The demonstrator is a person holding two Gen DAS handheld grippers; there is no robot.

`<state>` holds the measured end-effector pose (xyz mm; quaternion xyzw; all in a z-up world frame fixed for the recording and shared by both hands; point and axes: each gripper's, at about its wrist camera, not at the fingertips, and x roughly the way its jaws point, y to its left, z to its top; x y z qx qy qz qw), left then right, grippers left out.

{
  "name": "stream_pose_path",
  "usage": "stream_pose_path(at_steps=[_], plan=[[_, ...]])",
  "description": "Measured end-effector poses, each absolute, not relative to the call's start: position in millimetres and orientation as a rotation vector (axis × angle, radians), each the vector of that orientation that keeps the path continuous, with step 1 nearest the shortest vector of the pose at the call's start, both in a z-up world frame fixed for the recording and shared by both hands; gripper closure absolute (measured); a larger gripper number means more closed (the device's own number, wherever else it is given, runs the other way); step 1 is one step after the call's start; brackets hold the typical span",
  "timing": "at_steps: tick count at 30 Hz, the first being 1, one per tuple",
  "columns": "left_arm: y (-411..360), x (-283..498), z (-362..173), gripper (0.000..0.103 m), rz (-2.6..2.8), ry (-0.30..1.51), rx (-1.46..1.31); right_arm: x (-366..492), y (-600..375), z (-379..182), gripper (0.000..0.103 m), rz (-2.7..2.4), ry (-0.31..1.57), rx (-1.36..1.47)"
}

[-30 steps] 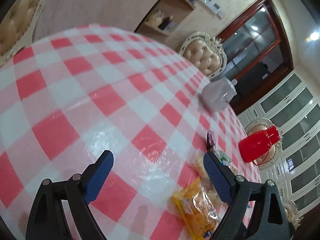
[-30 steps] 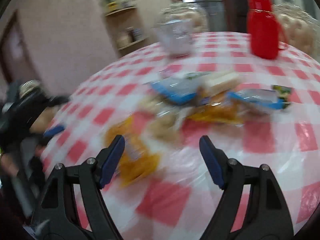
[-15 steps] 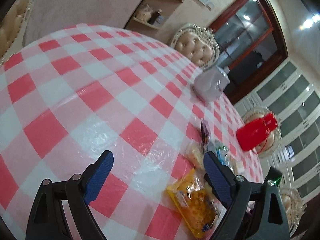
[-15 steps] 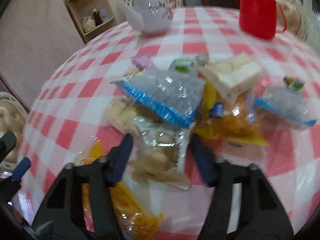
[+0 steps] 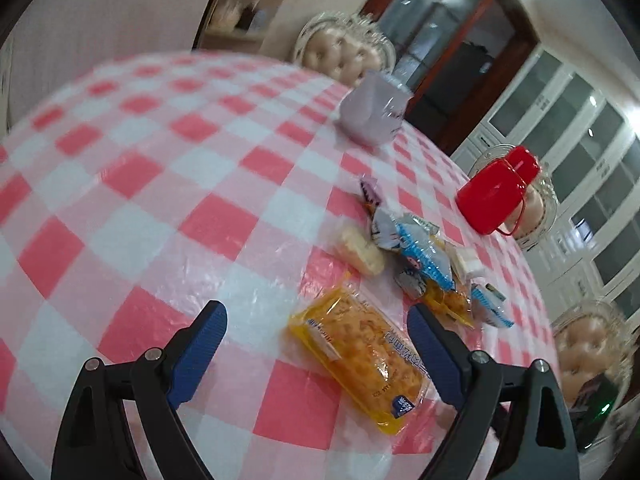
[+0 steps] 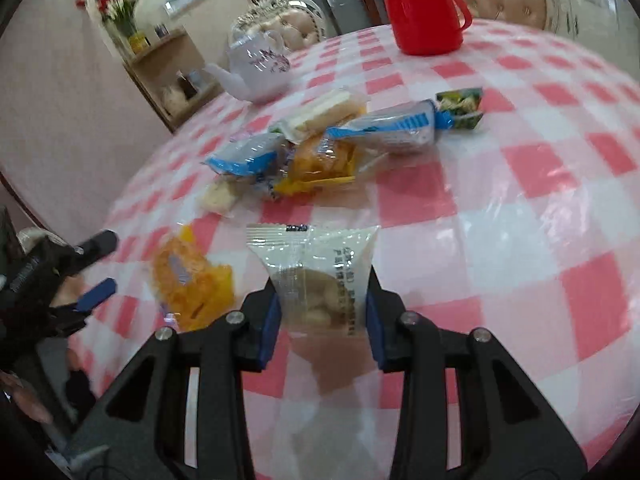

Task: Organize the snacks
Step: 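Grasp the clear cookie packet with the right tool, then grasp the orange bread pack with the left tool while the right holds the cookie packet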

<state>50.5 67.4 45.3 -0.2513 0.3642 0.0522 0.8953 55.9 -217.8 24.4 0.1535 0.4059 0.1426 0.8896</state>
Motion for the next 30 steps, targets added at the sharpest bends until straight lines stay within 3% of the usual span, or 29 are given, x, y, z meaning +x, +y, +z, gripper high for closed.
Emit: stream_pose_path(at_steps=[6,13,18,30], plan=[[79,37,50,0.011,0.237,0.662,-0.514,88,-182,39,0.062,0.293,0.771,0.212],[110,29,32,0.011,0.248,0.709,-0.677,87,-125,26,0.062,0.454,0.867,-0.001],[92,39,24,0.011,0.206,0.773,-0.615,56,-127,29,0.062,0.519,0.889,0.006],[1,63,1,0.011,0.052,0.948,-0.106,23,-185,37,0.062,0.357,0.884,0.143]])
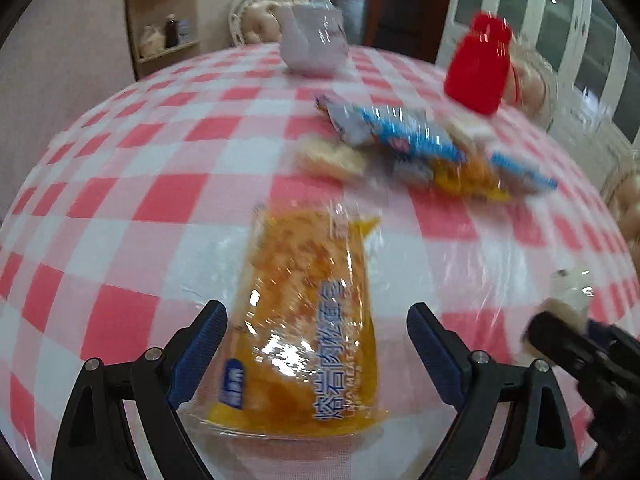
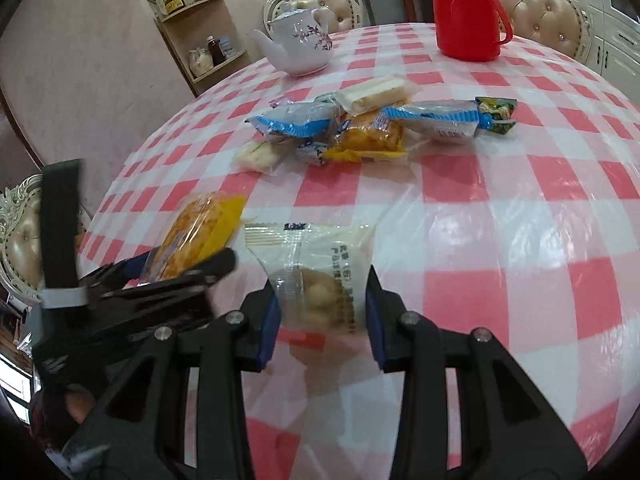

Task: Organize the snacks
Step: 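Grasp the orange bread pack with the left tool while the right holds the cookie packet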

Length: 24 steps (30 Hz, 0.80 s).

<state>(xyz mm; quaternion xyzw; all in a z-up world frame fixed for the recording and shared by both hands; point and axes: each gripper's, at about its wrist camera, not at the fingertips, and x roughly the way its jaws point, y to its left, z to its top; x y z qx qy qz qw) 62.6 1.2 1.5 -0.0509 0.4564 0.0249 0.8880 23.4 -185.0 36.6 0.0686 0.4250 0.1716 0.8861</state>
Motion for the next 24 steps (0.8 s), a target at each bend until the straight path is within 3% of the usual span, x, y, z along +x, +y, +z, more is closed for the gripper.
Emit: stream_pose_path(at_steps=[5,7,9,24], plan=[[8,61,3,0.015,0.042,0.927,-0.127,16,-172,35,0.062,0.362,0.877,0.114],[6,61,3,0.043,0.061,0.916,-0.079,15,-166,33,0.062,0.366,0.881,0.093],[4,62,4,0.051,0.058,0.91,-0.048,15,-162,29,0.062,0.366,0.888,0.076],[10,57,9,0.054,0.051,0.875,-0.084,19,-162,23,0.062,0.376,0.849,0.103]])
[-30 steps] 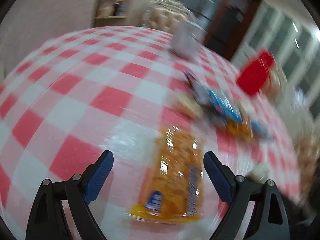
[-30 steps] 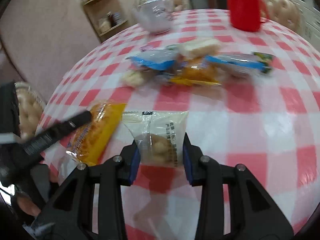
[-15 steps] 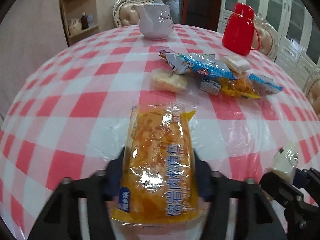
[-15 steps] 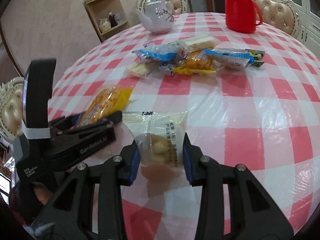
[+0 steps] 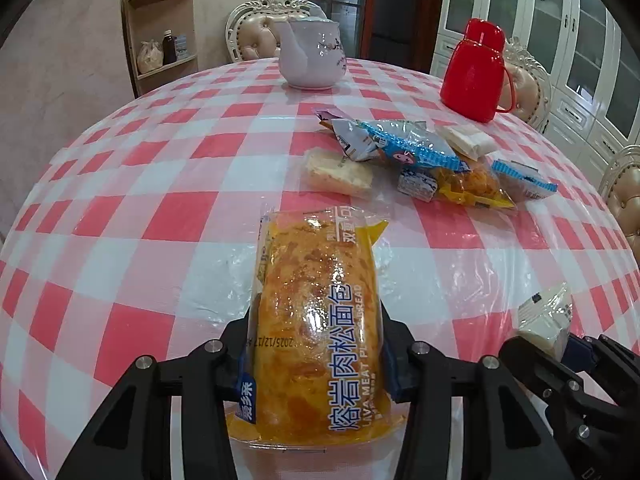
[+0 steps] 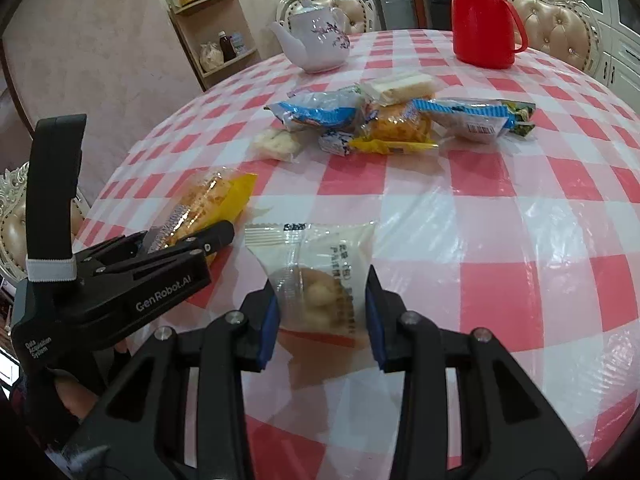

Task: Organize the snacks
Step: 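Grasp the orange bread pack with the left tool while the right holds the cookie packet, then lift both held packets off the table toward the box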

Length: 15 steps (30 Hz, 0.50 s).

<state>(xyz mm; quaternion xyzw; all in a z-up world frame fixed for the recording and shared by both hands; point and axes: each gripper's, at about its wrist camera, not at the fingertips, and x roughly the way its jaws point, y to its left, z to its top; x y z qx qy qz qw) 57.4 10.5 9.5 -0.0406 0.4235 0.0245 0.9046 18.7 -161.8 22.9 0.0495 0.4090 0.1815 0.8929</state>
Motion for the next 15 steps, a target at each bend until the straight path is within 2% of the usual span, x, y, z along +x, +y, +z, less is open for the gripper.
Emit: stream_pose_path(at_steps=[15], plan=[[44,13,26,0.054,0.114,0.778,-0.152,11,-162,35,0.062,0.46,0.757,0.173]])
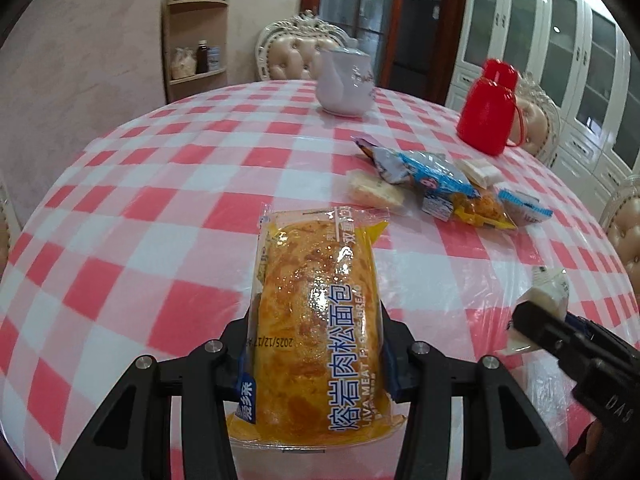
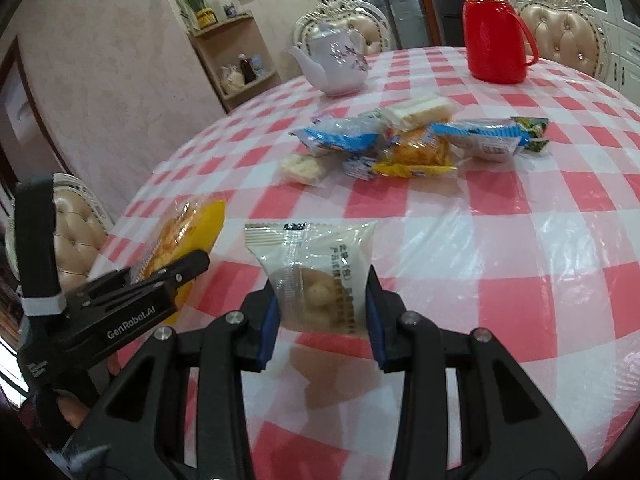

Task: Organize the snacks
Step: 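Lift both held packets off the table toward the box, then carry both packets over the purple-rimmed box and open both tools to drop them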

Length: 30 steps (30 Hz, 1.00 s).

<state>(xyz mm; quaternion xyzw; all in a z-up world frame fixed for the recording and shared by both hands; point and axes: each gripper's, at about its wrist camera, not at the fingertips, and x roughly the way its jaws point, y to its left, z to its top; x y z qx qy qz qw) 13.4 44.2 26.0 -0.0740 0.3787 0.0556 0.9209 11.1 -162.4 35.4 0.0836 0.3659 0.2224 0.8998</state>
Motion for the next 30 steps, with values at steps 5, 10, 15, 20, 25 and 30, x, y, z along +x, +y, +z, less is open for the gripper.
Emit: stream_pose_path(at_steps=[5,10,15,20,25,30], plan=[[64,-3,36,0.054,0.142,0.731,-0.199,-5,-157,48,0.062,0.53,0.702,0.232],[84,-23,37,0.054,0.171,0.704,-0.225,-27,-134,53,0.062,0.586,0.678,0.229],[105,-39,37,0.054,0.193,0.698,-0.277,-38,-106,50,0.062,0.643,0.691,0.213],[120,-60,41,0.054,0.208,0.672,-0.286,-47,-72,45,0.062,0.704,0.713,0.188],[140,-86,44,0.054,0.24,0.651,-0.279,-58,-39,43,0.062,0.773,0.728,0.159],[170,-112,46,0.054,0.295,0.646,-0.297,-69,-7,41,0.062,0.846,0.739,0.131]])
